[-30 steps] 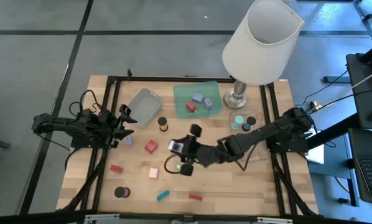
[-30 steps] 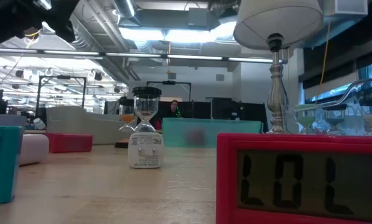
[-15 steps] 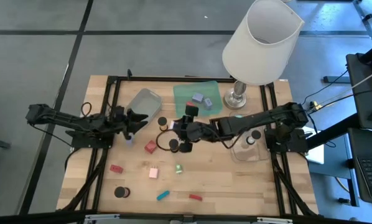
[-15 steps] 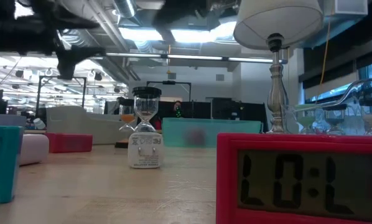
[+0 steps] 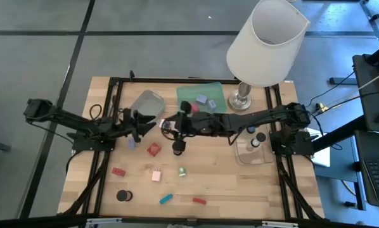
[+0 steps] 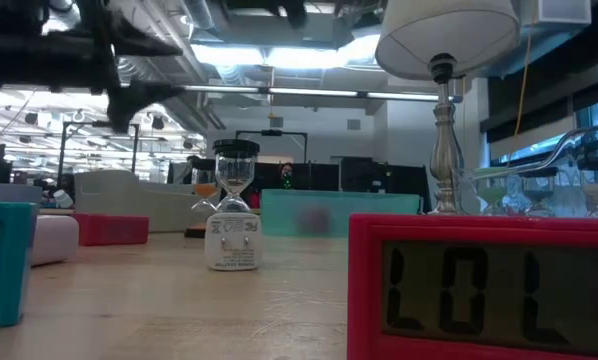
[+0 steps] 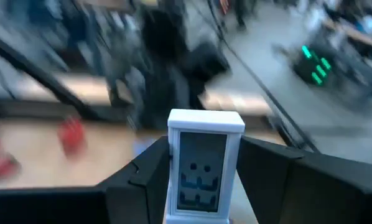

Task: Pick & Place Office items
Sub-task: Put the white digital clock into the gray bin

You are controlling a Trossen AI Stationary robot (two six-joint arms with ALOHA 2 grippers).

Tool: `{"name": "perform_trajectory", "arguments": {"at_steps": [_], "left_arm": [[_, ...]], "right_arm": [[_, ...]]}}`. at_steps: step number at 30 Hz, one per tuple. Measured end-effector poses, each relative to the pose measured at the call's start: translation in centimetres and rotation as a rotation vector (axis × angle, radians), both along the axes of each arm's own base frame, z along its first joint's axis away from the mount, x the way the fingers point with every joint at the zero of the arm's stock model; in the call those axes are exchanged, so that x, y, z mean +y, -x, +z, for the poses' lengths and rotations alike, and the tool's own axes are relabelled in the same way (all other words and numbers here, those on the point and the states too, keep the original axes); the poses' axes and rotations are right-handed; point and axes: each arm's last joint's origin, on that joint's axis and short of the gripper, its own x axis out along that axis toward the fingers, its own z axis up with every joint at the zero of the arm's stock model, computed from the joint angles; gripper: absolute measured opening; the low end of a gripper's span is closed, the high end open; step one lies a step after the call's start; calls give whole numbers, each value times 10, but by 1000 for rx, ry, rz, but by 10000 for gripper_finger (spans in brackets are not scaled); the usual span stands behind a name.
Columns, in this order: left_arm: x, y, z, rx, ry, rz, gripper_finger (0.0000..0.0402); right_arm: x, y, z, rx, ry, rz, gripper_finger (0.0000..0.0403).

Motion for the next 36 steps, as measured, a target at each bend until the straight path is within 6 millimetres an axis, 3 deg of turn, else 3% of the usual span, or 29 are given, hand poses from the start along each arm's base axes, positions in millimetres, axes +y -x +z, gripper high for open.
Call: {"name": "perform_trajectory", "arguments": {"at_steps": [4, 8, 11, 18, 24, 36], "left_arm": [[-7, -6, 13, 45, -290, -18, 245], [-15, -11, 27, 116, -598, 32, 245], [-19, -17, 38, 168, -701, 112, 245], [-22, -34, 62, 218, -719, 236, 245], [-25, -47, 69, 258, -718, 267, 245], [-25, -54, 89, 194, -584, 319, 244]], "right_arm": [[-3, -4, 17, -175, -53, 68, 159], [-11, -5, 22, -235, -102, 31, 163], [-15, -6, 25, -261, -75, 24, 167], [-23, -7, 24, -262, 4, -11, 168], [-29, -9, 21, -263, 25, -91, 168], [-32, -9, 19, -239, 57, -177, 169]]}}
